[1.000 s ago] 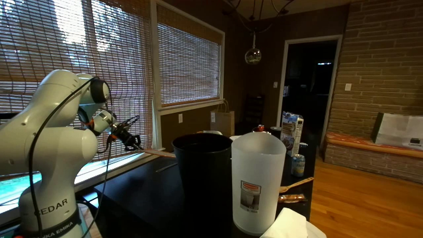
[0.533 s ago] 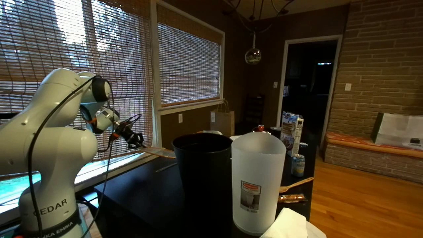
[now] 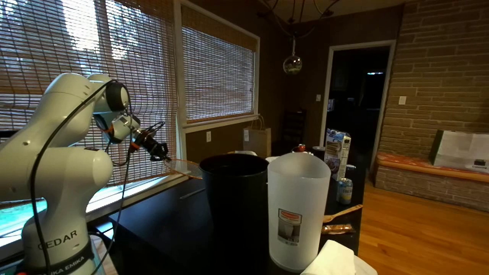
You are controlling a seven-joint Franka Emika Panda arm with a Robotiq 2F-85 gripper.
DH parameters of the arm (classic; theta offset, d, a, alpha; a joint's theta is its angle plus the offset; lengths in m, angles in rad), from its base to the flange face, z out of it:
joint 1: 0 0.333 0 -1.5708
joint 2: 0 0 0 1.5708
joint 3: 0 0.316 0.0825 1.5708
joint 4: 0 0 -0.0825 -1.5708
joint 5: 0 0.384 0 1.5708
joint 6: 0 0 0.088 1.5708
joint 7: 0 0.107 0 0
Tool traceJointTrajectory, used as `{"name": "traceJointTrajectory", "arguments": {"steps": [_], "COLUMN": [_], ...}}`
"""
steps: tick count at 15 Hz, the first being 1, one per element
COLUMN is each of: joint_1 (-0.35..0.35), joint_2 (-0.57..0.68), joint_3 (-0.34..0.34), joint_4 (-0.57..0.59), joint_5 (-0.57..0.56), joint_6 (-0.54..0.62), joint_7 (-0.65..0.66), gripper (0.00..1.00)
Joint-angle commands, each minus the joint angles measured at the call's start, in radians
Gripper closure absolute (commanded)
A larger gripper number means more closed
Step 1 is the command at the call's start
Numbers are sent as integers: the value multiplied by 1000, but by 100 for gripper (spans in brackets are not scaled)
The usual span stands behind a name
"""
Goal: Put the racket in the black bin.
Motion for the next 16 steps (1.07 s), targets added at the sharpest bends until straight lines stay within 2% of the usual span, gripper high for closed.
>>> {"name": "traceJointTrajectory", "arguments": {"steps": [1,8,16], "joint_1": [-12,-47,-64], "joint_2": [-53,-122,-162], "joint_3": [19,41,57], "joint_4": [-3,19,138], "joint_5": [-33,-19,-19], "joint_6": [-47,-44,-65], "joint_7": [25,39,30], "gripper": [98,98,98]}}
